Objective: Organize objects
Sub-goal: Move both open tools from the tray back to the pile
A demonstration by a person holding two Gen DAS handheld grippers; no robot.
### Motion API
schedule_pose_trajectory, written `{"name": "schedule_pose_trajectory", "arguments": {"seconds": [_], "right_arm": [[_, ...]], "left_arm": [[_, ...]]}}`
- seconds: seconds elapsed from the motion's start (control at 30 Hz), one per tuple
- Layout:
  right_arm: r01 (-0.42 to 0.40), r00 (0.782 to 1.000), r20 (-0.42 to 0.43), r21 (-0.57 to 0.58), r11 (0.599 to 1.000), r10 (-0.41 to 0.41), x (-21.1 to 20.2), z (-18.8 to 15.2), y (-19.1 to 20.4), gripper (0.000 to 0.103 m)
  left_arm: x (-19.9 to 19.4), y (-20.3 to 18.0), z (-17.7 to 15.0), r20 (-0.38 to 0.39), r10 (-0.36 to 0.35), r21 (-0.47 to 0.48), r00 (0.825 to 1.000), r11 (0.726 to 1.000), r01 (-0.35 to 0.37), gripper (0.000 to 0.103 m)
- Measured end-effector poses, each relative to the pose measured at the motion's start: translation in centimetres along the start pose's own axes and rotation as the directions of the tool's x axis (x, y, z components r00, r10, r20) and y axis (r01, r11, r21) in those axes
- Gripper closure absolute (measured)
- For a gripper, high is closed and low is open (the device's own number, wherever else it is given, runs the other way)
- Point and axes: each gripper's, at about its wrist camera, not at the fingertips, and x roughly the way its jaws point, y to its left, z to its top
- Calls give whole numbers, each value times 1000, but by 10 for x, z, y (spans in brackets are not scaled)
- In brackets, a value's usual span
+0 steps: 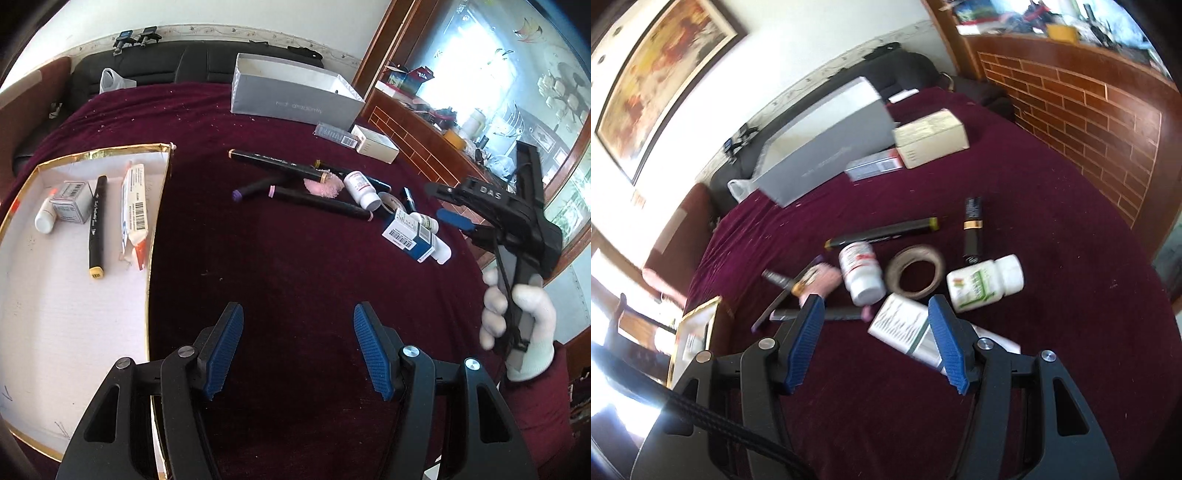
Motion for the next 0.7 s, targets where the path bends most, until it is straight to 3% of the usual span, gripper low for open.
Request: {"name": "schedule_pose_trajectory", "arguments": {"seconds": [0.2, 0.23, 0.27, 0.33, 0.37, 0.47, 0.57, 0.63, 0.7], "right_arm": [[44, 992, -114, 4, 999, -43, 40, 0, -15, 45], [10, 988, -157, 9, 1000, -8, 46, -5, -15, 44], [-70, 972, -222, 37, 997, 77, 53, -11, -15, 44], [-224, 919, -308, 99, 969, 244, 59, -23, -10, 44], [-239, 913, -323, 77, 968, 251, 57, -28, -3, 44], [-135, 951, -292, -109, 985, 98, 50, -41, 20, 44], [-125, 959, -276, -196, 973, 67, 46, -57, 38, 44], [-115, 963, -264, -247, 962, 48, 43, -68, 50, 44], [-85, 971, -240, -302, 950, 10, 40, -78, 60, 44]], "left_arm": [[1, 8, 2, 6, 9, -19, 1000, 1000, -8, 47], [2, 11, 4, 3, 5, -32, 1000, 999, -5, 47], [3, 14, 4, -1, 0, -41, 1000, 999, 0, 47], [7, 19, 7, -14, -10, -53, 1000, 999, 9, 47], [9, 20, 8, -18, -15, -58, 1000, 998, 14, 47], [11, 23, 11, -28, -26, -67, 999, 997, 24, 47], [12, 19, 18, -23, -30, -36, 999, 999, 29, 47], [13, 10, 28, -9, -38, 36, 999, 999, 38, 47], [18, -4, 40, 18, 0, 154, 1000, 988, -2, 47]]}}
